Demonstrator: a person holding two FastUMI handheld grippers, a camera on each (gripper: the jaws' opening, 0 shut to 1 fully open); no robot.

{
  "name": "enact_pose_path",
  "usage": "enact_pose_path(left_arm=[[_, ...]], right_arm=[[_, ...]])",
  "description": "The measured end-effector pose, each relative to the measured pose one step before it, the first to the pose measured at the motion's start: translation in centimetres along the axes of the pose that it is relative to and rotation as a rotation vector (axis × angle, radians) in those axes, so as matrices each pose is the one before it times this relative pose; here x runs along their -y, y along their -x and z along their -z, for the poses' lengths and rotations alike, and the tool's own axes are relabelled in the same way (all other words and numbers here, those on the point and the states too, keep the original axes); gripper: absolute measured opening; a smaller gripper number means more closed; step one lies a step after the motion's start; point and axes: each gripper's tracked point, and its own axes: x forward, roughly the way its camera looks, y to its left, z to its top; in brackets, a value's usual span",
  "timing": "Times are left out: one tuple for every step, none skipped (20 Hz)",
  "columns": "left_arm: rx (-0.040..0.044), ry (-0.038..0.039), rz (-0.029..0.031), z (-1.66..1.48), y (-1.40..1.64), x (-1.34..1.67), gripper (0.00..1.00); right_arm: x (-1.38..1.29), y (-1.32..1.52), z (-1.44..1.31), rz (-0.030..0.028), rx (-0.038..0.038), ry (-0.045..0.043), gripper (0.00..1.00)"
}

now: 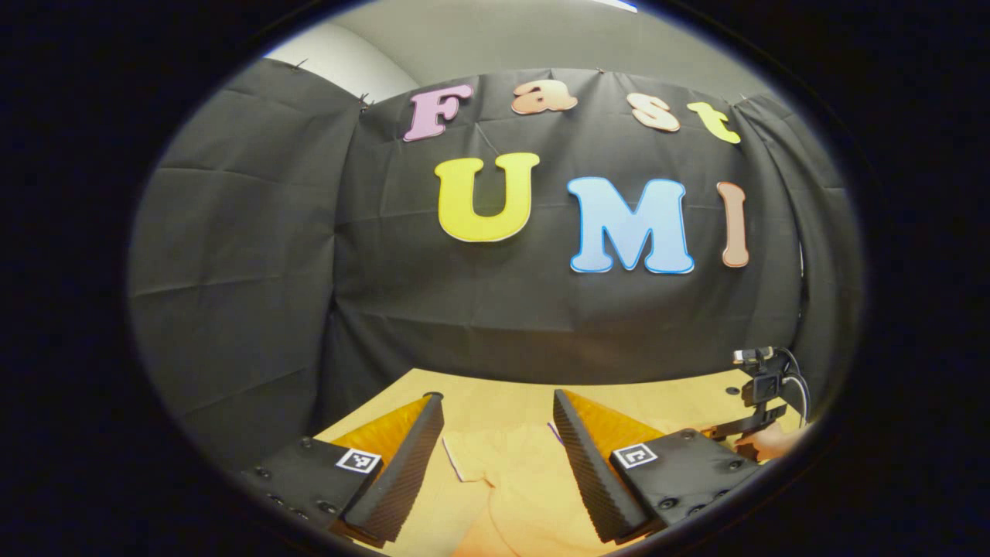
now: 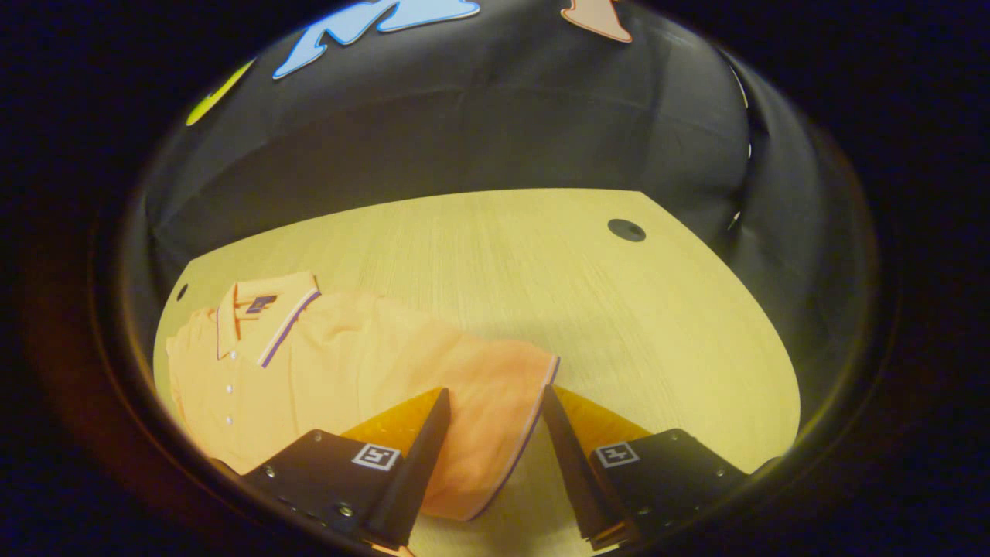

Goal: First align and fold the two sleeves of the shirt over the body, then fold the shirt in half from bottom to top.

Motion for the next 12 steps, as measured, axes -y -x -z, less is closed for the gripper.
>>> enact_pose_path(left_arm=[[0.00168, -0.00023, -0.00147, 0.061, 0.016, -0.125, 0.93], [-0.00022, -0.00001, -0.00190, 0.031, 0.152, -0.162, 0.93], [-0.00074, 0.00198, -0.00182, 0.036, -0.009, -0.080, 0.94], [-0.00284, 0.00378, -0.00198, 0.195, 0.033, -0.009, 0.93], [-0.00323, 0.00309, -0.00114, 0.043, 0.079, -0.124, 0.93], [0.00005, 0.00175, -0.00282, 0.125, 0.112, -0.032, 0.93], [-0.00149, 0.00071, -0.00265, 0.039, 0.152, -0.082, 0.94], [-0.00023, -0.00109, -0.00355, 0.093, 0.276, -0.204, 0.94], [0.00081, -0.00156, -0.00468, 0.102, 0.202, -0.190, 0.94], [-0.00040, 0.00076, -0.00426, 0.004, 0.092, -0.088, 0.93], [-0.00367, 0.00336, -0.00177, 0.110, 0.075, -0.028, 0.95], [-0.00381, 0.00400, -0.00138, 0.113, 0.001, 0.075, 0.94]], right_arm=[[-0.134, -0.011, -0.113, -0.00859, 0.00431, -0.00057, 0.75], [-0.044, 0.075, -0.033, -0.00439, -0.00382, -0.00583, 0.67], [-0.165, -0.110, 0.001, -0.00695, 0.00435, -0.00034, 0.48], [-0.077, 0.006, 0.133, -0.00313, -0.00770, -0.00812, 0.48], [-0.184, 0.049, -0.112, -0.00200, -0.00104, -0.01116, 0.21], [-0.208, -0.067, -0.114, -0.00783, 0.00500, 0.00299, 0.15], [0.452, 0.253, -0.235, 0.02769, 0.00121, 0.00965, 0.15], [-0.405, 0.256, -0.274, -0.01207, 0.01536, 0.00016, 0.02], [-0.368, 0.454, -0.546, -0.00811, 0.01962, 0.00042, 0.02], [-0.580, 0.456, -0.433, -0.00785, 0.01948, 0.01426, 0.02], [-0.361, 0.483, -0.537, -0.00177, 0.02061, 0.02283, 0.02], [-0.529, 0.515, -0.703, -0.00994, 0.01858, 0.02194, 0.02]])
